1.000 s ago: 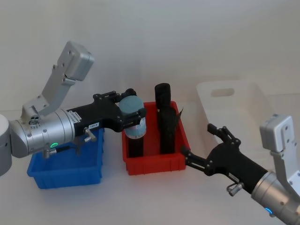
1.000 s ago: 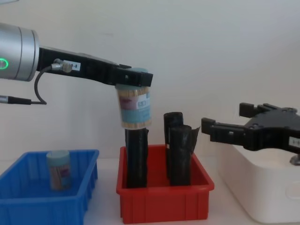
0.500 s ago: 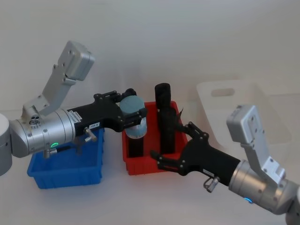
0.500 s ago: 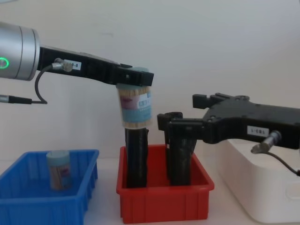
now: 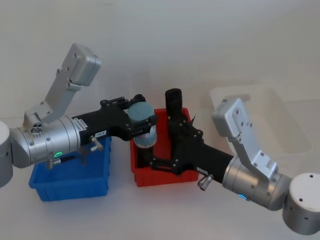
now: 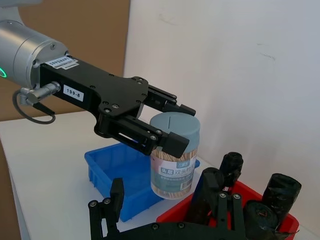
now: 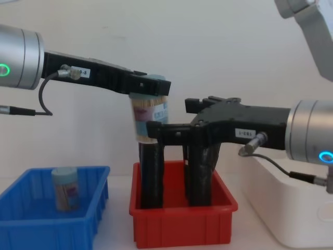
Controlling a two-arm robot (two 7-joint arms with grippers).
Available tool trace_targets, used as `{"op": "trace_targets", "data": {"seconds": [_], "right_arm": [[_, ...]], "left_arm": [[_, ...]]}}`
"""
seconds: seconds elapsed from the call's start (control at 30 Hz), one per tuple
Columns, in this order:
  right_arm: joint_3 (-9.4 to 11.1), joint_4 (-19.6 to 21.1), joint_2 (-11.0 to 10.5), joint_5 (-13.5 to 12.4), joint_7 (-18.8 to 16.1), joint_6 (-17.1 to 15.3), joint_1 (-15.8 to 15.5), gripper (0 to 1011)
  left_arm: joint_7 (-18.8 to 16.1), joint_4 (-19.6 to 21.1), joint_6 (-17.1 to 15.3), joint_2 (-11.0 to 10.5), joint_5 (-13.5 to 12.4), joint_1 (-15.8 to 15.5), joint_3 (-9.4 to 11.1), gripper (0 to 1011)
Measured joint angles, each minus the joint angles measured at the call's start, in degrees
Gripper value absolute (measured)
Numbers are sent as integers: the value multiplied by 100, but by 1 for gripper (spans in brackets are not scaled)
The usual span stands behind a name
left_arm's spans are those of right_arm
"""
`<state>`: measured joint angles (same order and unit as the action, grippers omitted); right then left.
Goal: Pick the cotton swabs from the blue box and place them into the white box.
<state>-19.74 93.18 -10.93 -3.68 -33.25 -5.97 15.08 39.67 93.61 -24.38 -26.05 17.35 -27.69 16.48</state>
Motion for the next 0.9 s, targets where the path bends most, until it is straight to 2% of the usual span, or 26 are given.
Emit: {"op": "trace_targets", "data": {"seconds": [0.47,0.8,0.9], "right_arm": [[-143,-472,293,259,218,-104,352,1002],[-217,-788,443,293,279,-86,527,1002],[-230,-858,470,285,277,-54,560,970]], "left_arm": [[0,0,0,0,0,0,0,671],[0,0,0,0,0,0,0,671],[-1,0,0,0,0,0,0,671]]}}
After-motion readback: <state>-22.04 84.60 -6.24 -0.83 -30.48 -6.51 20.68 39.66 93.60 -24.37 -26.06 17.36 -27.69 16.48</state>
